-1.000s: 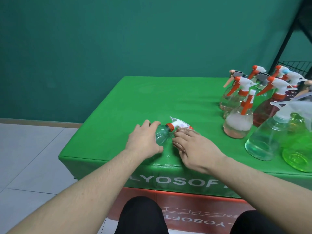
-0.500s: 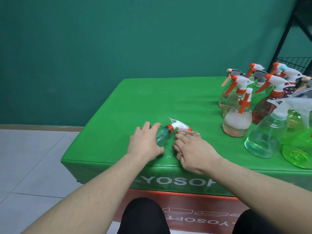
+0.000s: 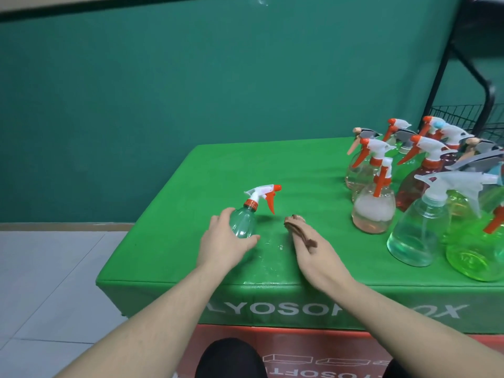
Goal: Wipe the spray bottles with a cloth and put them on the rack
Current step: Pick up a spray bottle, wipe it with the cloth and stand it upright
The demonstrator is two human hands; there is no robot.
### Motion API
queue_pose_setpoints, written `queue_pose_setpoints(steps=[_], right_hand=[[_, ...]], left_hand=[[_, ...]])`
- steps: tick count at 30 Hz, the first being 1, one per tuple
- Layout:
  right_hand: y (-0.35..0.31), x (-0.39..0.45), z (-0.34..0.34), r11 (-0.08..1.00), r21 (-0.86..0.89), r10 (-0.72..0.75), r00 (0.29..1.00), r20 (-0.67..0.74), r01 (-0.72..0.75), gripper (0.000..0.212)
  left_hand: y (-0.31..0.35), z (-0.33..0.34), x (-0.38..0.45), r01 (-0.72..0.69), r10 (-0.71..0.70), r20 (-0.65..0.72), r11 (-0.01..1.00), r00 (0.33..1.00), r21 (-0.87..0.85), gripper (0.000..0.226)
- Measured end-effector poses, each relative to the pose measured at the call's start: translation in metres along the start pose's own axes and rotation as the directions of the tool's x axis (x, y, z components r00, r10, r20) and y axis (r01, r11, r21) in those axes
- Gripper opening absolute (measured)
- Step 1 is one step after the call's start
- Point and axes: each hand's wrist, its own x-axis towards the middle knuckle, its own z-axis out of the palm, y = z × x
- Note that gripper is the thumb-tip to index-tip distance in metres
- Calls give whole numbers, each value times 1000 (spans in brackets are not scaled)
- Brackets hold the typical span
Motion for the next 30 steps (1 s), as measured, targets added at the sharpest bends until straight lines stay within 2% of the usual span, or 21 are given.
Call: queue_pose_setpoints(steps=[3,6,8,11,12,17,21,26,30], right_hand=[[-16,18,0,945,198,271,962,-37,-259,43],[-32,34,1,793,383,513,858,-1,-474,53],[-39,41,3,683,559,533,844,58,-470,55],[-45,46,6,507,764,484,865,131,-399,29],[-44,47,6,503,768,474,869,139,-397,25],[-34,42,8,676,566,519,850,87,-471,47],[-28,34,2,729,485,500,860,106,-483,60],[-16,30,-9,689,516,554,829,78,-509,68],[-19,32,-21,634,581,614,789,23,-510,45]], left_hand=[[5,8,-6,-20,19,-26,998,999,-66,89],[13,15,-12,-51,48,-28,993,998,-110,89],[16,20,-14,-76,74,-21,991,997,-111,87],[16,23,-13,-76,75,-18,992,997,-102,83],[17,23,-13,-73,73,-10,993,997,-95,82],[17,21,-7,-34,37,20,988,999,-148,81],[17,15,-3,5,10,57,967,998,-254,81],[11,14,-2,43,-11,65,861,998,-507,83],[13,19,-5,106,0,157,740,988,-665,69]])
